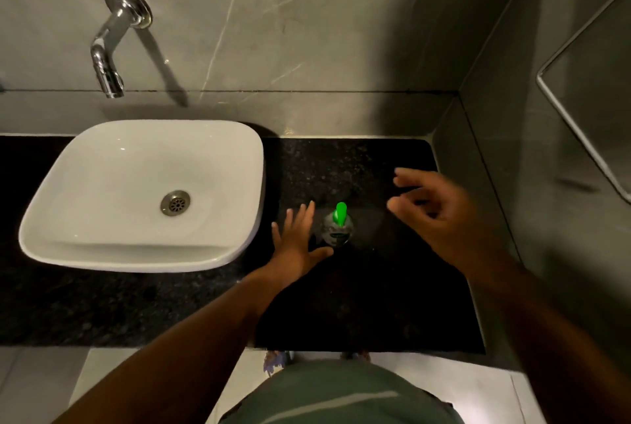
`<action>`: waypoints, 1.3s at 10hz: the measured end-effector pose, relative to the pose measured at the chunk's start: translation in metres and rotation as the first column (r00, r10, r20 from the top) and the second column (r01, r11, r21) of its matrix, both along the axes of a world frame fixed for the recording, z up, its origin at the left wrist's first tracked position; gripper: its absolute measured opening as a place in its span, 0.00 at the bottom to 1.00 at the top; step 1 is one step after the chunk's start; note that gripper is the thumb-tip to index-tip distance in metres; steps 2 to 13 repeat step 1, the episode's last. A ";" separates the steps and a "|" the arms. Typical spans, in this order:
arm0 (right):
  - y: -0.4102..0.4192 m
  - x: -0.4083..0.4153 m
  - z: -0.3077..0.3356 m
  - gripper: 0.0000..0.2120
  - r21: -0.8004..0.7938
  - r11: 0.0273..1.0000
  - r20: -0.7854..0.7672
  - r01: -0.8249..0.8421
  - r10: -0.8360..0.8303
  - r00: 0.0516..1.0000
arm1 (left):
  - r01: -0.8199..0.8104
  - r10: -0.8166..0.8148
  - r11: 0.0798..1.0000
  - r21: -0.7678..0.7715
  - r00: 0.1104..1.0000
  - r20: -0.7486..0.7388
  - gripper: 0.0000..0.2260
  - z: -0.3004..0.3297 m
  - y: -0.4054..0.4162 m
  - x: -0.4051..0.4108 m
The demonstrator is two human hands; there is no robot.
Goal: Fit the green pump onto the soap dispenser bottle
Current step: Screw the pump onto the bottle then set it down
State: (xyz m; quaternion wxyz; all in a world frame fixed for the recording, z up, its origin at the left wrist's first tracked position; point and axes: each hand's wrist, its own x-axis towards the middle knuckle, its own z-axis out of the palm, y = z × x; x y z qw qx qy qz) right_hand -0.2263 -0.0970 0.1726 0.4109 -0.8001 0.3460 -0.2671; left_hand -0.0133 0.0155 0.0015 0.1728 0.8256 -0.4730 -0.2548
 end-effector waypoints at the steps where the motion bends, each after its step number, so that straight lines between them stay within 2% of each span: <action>1: 0.001 -0.040 0.065 0.18 -0.144 0.987 0.255 -0.077 0.112 0.960 | 0.086 -0.077 0.993 -0.082 0.992 0.105 0.37 0.038 0.001 0.019; 13: 0.001 -0.040 0.065 0.18 -0.144 0.987 0.255 -0.077 0.112 0.960 | 0.086 -0.077 0.993 -0.082 0.992 0.105 0.37 0.038 0.001 0.019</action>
